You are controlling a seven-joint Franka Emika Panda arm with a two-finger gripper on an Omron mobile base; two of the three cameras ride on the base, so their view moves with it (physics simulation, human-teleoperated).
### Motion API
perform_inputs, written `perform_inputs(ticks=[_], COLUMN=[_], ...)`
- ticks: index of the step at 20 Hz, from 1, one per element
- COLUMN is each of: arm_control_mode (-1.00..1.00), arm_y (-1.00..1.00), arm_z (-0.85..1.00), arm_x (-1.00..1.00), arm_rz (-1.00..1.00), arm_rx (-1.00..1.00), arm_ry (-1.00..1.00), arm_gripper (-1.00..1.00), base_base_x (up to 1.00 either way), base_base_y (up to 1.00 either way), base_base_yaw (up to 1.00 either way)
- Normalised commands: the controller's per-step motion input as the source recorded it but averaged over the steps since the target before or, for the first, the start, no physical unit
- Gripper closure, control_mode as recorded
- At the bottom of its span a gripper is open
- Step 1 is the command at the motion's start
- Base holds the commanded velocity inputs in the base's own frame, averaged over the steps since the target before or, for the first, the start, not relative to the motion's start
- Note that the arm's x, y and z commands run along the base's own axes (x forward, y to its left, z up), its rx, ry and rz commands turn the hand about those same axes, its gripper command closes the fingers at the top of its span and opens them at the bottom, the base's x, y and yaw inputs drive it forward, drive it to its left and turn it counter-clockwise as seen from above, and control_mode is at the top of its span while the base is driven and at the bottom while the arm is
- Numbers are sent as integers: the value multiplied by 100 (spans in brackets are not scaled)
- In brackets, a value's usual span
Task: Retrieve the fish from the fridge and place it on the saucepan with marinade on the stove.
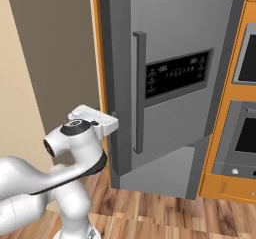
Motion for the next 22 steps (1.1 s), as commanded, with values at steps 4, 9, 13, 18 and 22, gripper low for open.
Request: perform_inputs(ticks=[4,9,13,18,22], arm_control_mode=[-100,-100,-100,-100,-100], arm_y=[70,46,10,18,38], arm_z=[17,31,29,18,0], arm_x=[16,37,29,12,1], arm_rz=[-35,-17,-16,-26,-32], arm_rx=[0,0,0,0,0], arm_ry=[-6,-8,-1,0,0], arm_gripper=[-100,-100,-100,-100,-100], base_base_x=[0,0,0,0,0], base_base_y=[0,0,0,0,0], base_base_yaw=[0,0,0,0,0])
